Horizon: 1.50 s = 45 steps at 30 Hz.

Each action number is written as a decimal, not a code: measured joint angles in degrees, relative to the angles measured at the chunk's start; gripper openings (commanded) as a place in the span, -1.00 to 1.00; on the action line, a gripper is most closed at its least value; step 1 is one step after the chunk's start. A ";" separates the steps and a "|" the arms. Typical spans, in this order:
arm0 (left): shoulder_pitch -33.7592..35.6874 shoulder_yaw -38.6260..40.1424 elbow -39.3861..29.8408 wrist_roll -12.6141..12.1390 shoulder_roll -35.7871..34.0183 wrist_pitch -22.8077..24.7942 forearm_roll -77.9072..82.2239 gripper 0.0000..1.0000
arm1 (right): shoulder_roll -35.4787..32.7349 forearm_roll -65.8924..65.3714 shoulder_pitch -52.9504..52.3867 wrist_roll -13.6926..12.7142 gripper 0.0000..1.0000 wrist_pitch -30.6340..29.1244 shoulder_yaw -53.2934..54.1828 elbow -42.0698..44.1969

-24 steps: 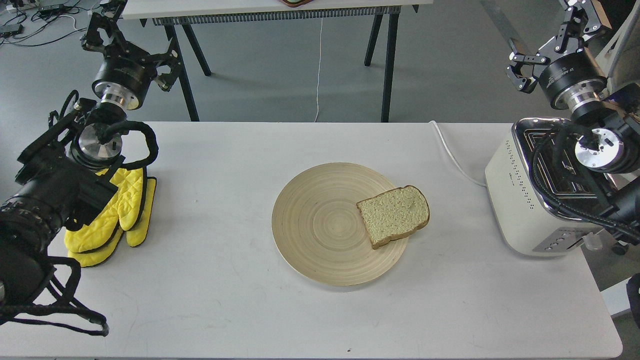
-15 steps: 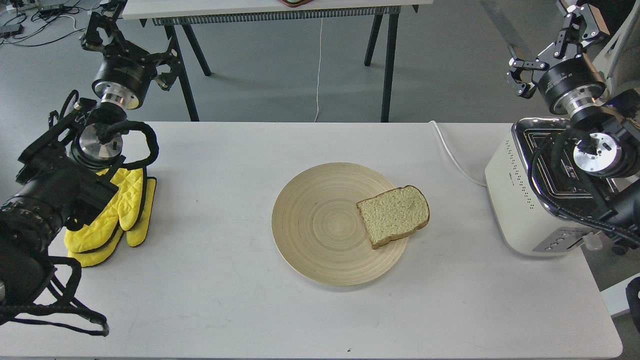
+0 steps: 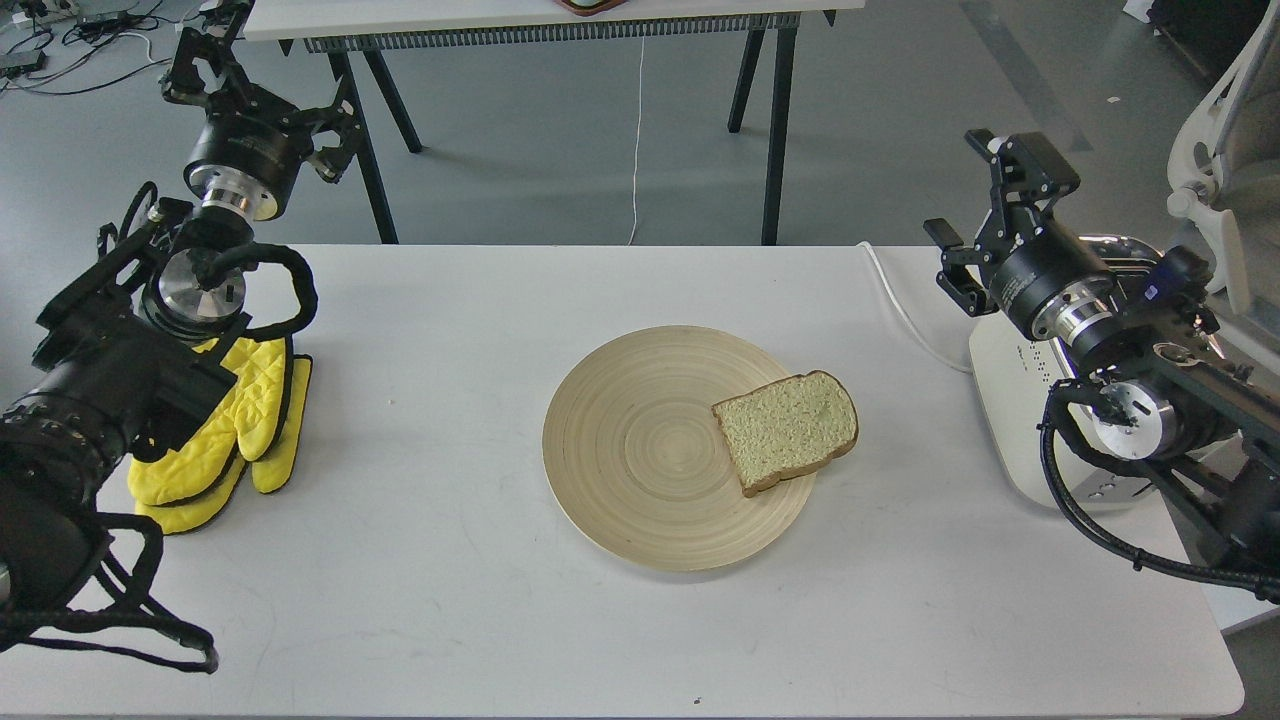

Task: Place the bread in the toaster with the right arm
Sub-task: 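Move the right gripper down from the toaster toward the bread slice, then reach the right gripper to the bread slice edge and grasp it, then lift the bread slice off the plate and carry it above the toaster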

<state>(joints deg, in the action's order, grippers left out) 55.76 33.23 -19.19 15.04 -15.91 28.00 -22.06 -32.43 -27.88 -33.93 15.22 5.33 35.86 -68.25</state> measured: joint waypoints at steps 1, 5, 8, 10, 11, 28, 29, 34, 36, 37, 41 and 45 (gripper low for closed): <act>0.02 -0.01 0.00 0.00 0.01 0.00 0.00 1.00 | 0.21 -2.22 0.55 0.00 0.98 1.33 -1.36 -0.22; 0.04 -0.07 0.00 -0.03 0.08 0.00 0.00 1.00 | 0.86 -6.51 2.47 0.02 0.98 4.66 -6.31 -0.35; 0.06 -0.09 -0.03 -0.08 0.08 0.00 0.00 1.00 | 1.86 -7.35 2.92 0.11 0.97 6.37 -9.80 0.07; 0.06 -0.10 -0.05 -0.09 0.08 0.00 0.00 1.00 | 2.90 -8.26 2.94 0.16 0.97 7.88 -12.09 0.82; 0.06 -0.10 -0.05 -0.09 0.08 0.00 0.00 1.00 | 3.30 -8.83 2.94 0.16 0.96 8.70 -13.03 1.24; -0.04 -0.14 -0.04 -0.19 0.09 0.00 0.08 1.00 | 7.06 -11.95 3.92 0.23 0.25 14.37 -22.78 4.70; -0.04 -0.14 -0.04 -0.19 0.09 0.00 0.08 1.00 | 7.37 -11.95 3.92 0.24 0.18 14.37 -23.09 5.06; -0.04 -0.12 -0.04 -0.16 0.09 0.00 0.06 1.00 | 7.99 -11.96 3.35 0.20 -0.37 14.22 -24.77 5.97; -0.04 -0.11 -0.04 -0.09 0.10 0.00 0.06 1.00 | 7.99 -11.97 3.16 0.18 -0.56 13.99 -25.05 6.01; -0.04 -0.11 -0.04 -0.09 0.13 0.00 0.06 1.00 | 7.99 -11.98 3.08 0.17 -0.68 13.90 -25.12 6.02; -0.02 -0.10 -0.04 -0.07 0.17 0.00 0.06 1.00 | 7.94 -12.02 2.59 0.12 -0.84 13.74 -25.21 6.02; 0.04 -0.10 -0.06 -0.02 0.17 0.00 0.05 1.00 | 7.55 -11.99 1.69 0.07 -0.85 13.73 -25.18 5.49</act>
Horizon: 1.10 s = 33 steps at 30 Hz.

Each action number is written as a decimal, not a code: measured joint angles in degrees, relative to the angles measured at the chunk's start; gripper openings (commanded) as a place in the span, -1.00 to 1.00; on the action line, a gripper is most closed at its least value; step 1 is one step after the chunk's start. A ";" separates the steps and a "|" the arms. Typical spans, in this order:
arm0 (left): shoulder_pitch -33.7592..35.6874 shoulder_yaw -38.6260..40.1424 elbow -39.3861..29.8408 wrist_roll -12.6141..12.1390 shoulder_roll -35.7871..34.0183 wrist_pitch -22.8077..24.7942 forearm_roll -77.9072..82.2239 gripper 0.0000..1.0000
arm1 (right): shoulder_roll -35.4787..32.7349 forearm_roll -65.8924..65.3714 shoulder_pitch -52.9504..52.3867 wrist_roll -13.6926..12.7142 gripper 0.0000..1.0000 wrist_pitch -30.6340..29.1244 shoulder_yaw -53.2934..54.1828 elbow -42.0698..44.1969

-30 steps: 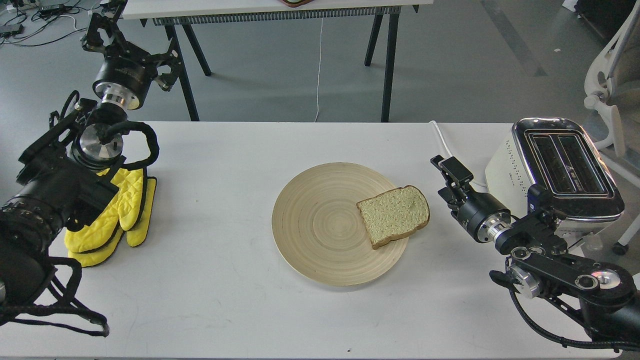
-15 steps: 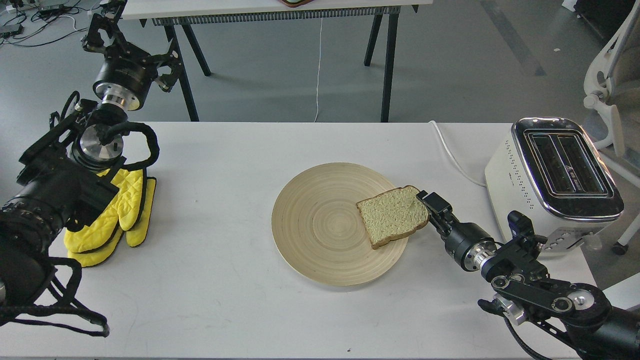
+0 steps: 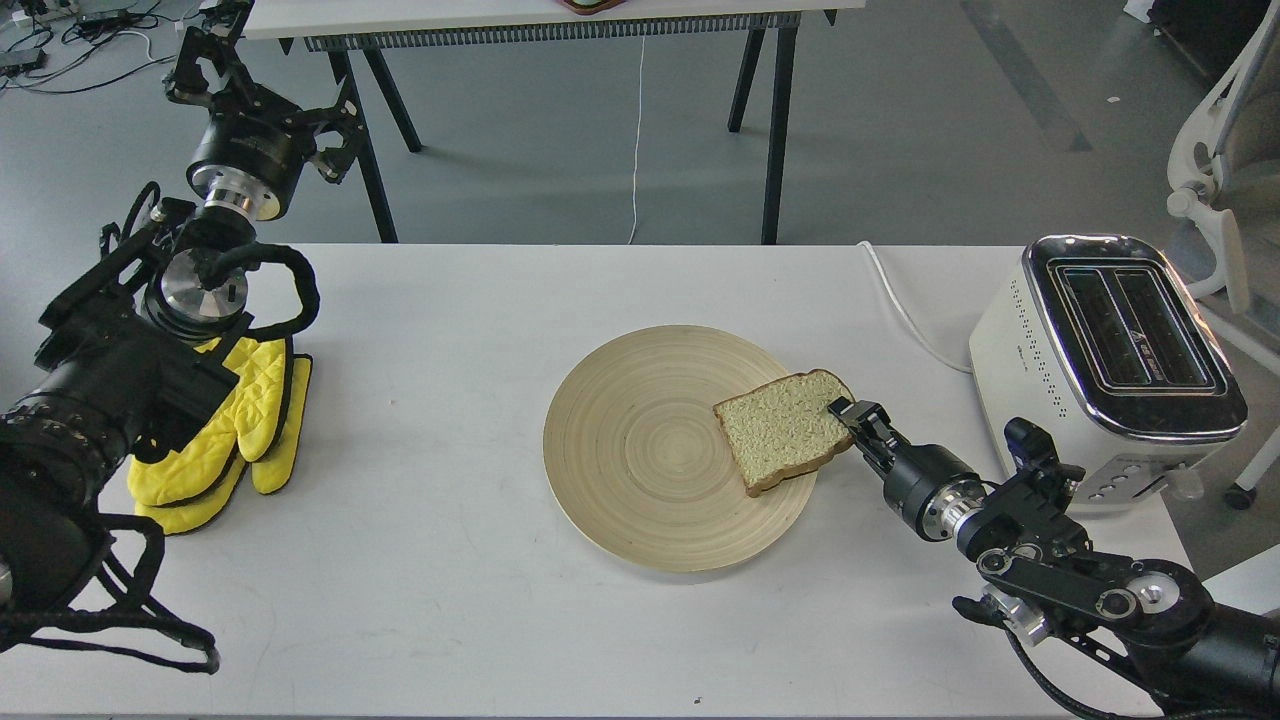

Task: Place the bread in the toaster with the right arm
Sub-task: 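Lift the bread slice off the plate and carry it above the toaster, then lower the bread slice into the toaster slot and release it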

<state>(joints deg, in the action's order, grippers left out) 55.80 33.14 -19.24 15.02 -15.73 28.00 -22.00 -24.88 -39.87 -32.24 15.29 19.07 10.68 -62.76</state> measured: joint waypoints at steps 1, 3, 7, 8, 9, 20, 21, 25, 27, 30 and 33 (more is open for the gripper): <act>0.00 0.00 0.00 0.00 0.00 0.00 0.00 1.00 | -0.20 0.05 -0.31 0.00 -0.85 0.00 0.09 -0.31; 0.01 0.00 0.00 0.01 0.05 0.00 -0.02 1.00 | -1.13 0.11 -0.92 0.03 -0.85 0.00 0.53 -1.86; 0.02 0.00 -0.01 0.01 0.09 0.00 -0.06 1.00 | -7.06 0.14 -3.09 0.13 -0.85 -0.01 0.96 -7.50; 0.02 0.00 -0.01 0.02 0.09 0.00 -0.06 1.00 | -8.97 0.10 -3.79 0.18 -0.86 -0.02 1.00 -9.09; 0.02 0.00 -0.01 0.02 0.09 0.00 -0.06 1.00 | -11.10 -0.06 -4.66 0.19 -0.87 -0.01 1.02 -10.86; 0.02 0.09 0.00 0.04 0.17 0.00 -0.06 1.00 | -36.90 -10.34 -13.36 -0.36 -0.90 0.22 1.18 -22.90; 0.02 0.09 0.00 0.04 0.18 0.00 -0.05 1.00 | -39.14 -11.40 -13.68 -0.49 -0.90 0.26 1.18 -23.24; 0.03 0.08 0.00 0.11 0.18 0.00 -0.06 1.00 | -47.46 -15.20 -14.38 -2.14 -0.91 0.40 1.19 -23.99; 0.02 0.08 0.00 0.12 0.18 0.00 -0.06 1.00 | -51.14 -17.58 -14.36 -3.03 -0.91 0.41 1.15 -24.29; 0.02 0.04 0.00 0.12 0.18 0.00 -0.06 1.00 | -54.13 -21.32 -14.06 -3.46 -0.91 0.44 0.39 -24.25; 0.02 0.01 0.00 0.12 0.18 0.00 -0.06 1.00 | -54.66 -22.95 -13.77 -3.56 -0.91 0.53 -0.65 -23.68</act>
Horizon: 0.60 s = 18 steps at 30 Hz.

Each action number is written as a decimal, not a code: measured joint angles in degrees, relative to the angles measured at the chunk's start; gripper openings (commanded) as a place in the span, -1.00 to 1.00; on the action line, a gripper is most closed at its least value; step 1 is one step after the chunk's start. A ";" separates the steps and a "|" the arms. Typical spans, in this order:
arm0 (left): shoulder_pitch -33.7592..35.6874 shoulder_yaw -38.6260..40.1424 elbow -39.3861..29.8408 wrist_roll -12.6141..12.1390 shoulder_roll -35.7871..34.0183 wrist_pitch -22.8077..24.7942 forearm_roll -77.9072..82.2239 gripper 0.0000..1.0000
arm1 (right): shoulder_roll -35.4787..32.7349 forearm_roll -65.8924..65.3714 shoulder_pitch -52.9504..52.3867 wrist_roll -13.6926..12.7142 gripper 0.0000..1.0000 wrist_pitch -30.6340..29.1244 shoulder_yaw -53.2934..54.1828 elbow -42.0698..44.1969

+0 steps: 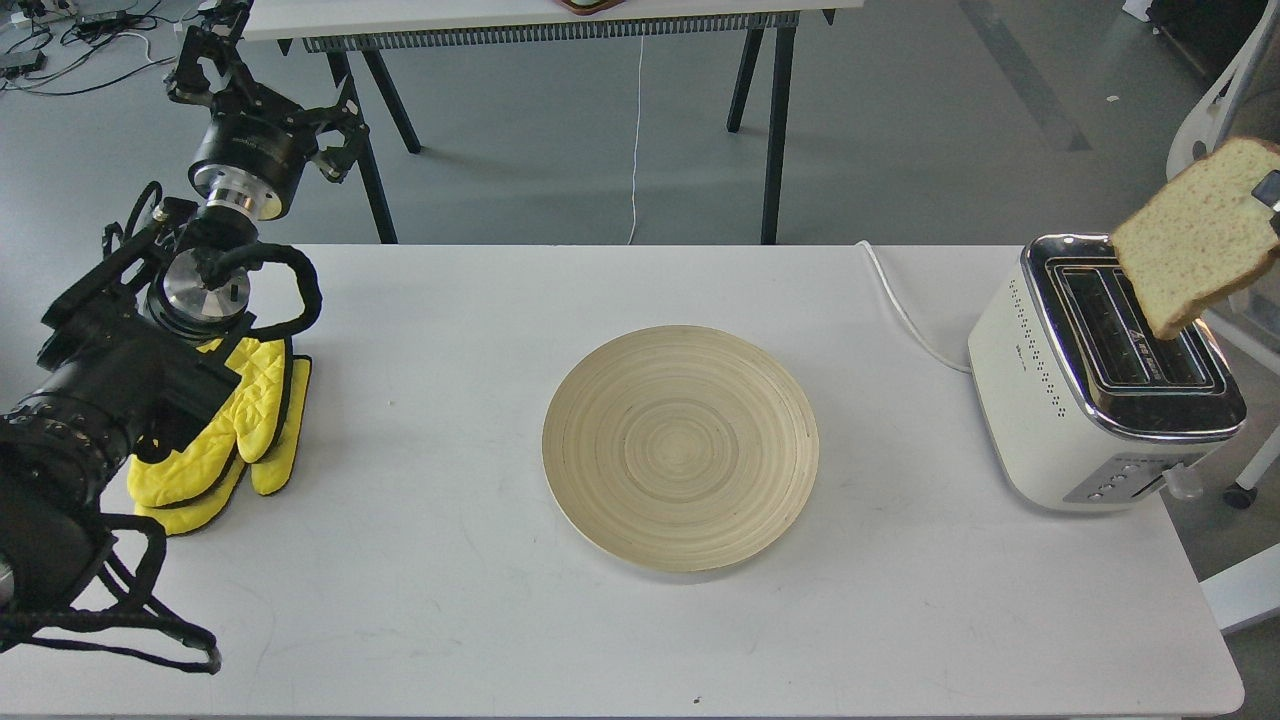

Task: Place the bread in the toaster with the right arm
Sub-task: 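Lower the bread slice into the toaster slot and release it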

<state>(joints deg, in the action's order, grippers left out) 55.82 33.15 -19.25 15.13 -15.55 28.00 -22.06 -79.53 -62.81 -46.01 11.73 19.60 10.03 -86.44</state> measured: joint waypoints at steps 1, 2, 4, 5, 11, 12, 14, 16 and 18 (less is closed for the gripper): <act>0.00 0.01 0.00 0.00 0.01 0.00 0.00 1.00 | 0.03 -0.19 0.08 -0.07 -0.91 0.11 -0.36 0.29; 0.00 0.02 0.00 0.00 0.04 0.00 0.00 1.00 | 0.35 -0.26 0.14 -0.13 -0.91 0.25 -0.61 0.64; 0.00 0.05 -0.02 0.00 0.07 0.00 0.00 1.00 | 1.61 -0.30 0.17 -0.25 -0.90 0.63 -0.93 1.42; 0.00 0.06 -0.04 0.00 0.08 0.00 0.00 1.00 | 2.42 -0.30 0.21 -0.29 -0.90 0.82 -1.03 1.92; 0.00 0.08 -0.10 0.00 0.08 0.00 0.00 1.00 | 6.32 -0.38 0.67 -0.68 -0.90 1.64 -1.96 5.49; 0.00 0.08 -0.09 0.00 0.08 0.00 0.00 1.00 | 6.82 -0.38 0.70 -0.70 -0.90 1.76 -2.11 6.01; -0.01 0.08 -0.10 0.00 0.08 0.00 0.00 1.00 | 7.80 -0.42 0.82 -0.73 -0.90 1.90 -2.36 7.08; -0.05 0.08 -0.10 0.00 0.08 0.00 0.00 1.00 | 8.39 -0.45 1.16 -0.73 -0.90 1.93 -2.44 7.91; -0.09 0.08 -0.10 0.00 0.08 0.00 0.00 1.00 | 8.69 -0.46 1.66 -0.71 -0.89 1.93 -2.47 8.69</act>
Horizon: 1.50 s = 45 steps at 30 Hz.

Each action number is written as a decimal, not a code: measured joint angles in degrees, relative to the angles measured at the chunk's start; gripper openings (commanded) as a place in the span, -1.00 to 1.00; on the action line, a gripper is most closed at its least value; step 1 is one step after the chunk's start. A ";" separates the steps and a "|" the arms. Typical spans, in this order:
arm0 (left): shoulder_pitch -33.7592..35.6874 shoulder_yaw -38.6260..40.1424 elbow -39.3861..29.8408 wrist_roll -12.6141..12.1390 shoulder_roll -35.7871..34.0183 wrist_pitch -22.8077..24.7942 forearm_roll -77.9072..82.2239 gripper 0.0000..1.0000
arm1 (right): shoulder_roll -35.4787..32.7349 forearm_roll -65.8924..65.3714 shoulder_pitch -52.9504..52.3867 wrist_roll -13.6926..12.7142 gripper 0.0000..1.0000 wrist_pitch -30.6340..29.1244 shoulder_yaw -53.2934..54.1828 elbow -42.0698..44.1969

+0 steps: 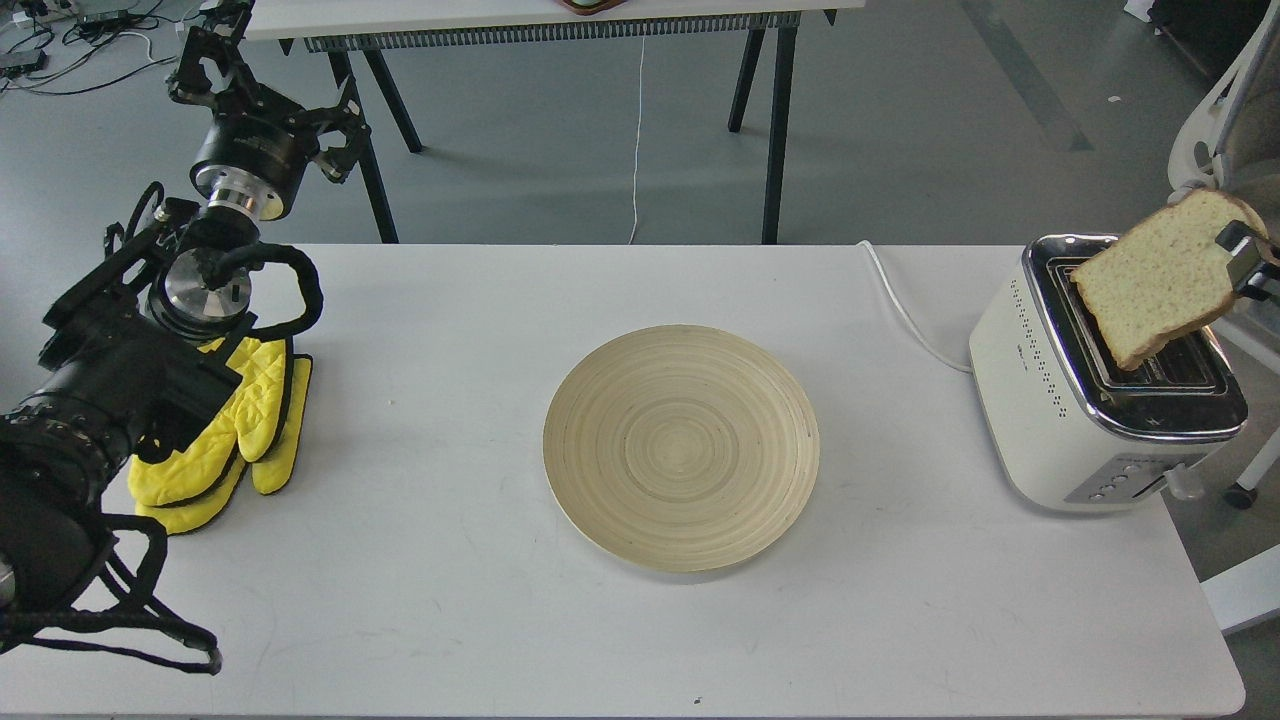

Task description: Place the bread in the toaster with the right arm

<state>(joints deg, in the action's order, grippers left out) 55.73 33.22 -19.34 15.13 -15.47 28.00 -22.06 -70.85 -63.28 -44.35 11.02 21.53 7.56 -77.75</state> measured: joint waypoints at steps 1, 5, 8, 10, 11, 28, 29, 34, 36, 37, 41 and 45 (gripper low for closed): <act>0.00 0.00 0.00 0.00 0.00 0.00 0.00 1.00 | 0.13 0.00 0.18 0.01 -0.88 0.00 0.00 0.38; -0.01 0.00 0.00 -0.01 0.00 0.00 0.00 1.00 | 2.02 -0.04 1.08 0.05 -0.54 0.02 -0.08 1.25; 0.00 0.00 0.00 -0.01 0.00 0.00 0.00 1.00 | 3.83 -0.08 1.86 0.06 -0.12 0.10 -0.47 1.28; -0.01 0.00 0.00 -0.01 0.00 0.00 0.00 1.00 | 4.58 0.11 2.08 0.06 0.28 0.33 -0.61 1.09; -0.01 0.00 0.00 -0.01 0.00 0.00 0.00 1.00 | 4.75 0.31 2.11 0.09 0.41 0.52 -0.62 0.94; 0.00 0.28 0.02 -0.01 -0.01 0.00 0.00 1.00 | 13.35 28.59 1.11 0.61 1.00 -8.47 27.62 -1.70; -0.01 0.35 0.02 -0.01 0.00 0.00 0.00 1.00 | 15.00 31.49 1.11 0.68 1.00 -10.54 30.05 -0.55; 0.00 0.56 0.00 -0.02 -0.02 0.00 0.00 1.00 | 24.97 38.66 1.12 0.77 1.00 -19.38 39.43 7.10; 0.00 0.60 0.00 -0.01 -0.02 0.00 0.00 1.00 | 29.12 41.46 1.12 0.57 1.00 -22.22 42.62 10.41; 0.00 0.60 0.00 -0.01 -0.02 0.00 0.00 1.00 | 31.12 43.38 1.12 0.44 1.00 -23.73 44.06 12.21; 0.00 0.61 0.01 -0.01 -0.02 0.00 0.00 1.00 | 37.24 50.31 1.13 0.25 1.00 -27.65 47.63 19.25; 0.00 0.61 0.01 -0.01 -0.02 0.00 0.01 1.00 | 42.54 52.90 1.12 0.10 0.99 -28.45 50.66 24.17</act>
<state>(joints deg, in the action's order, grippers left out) 55.72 33.84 -19.34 15.11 -15.48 28.00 -22.06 -28.31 -10.37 -43.23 11.12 -6.93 58.22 -53.57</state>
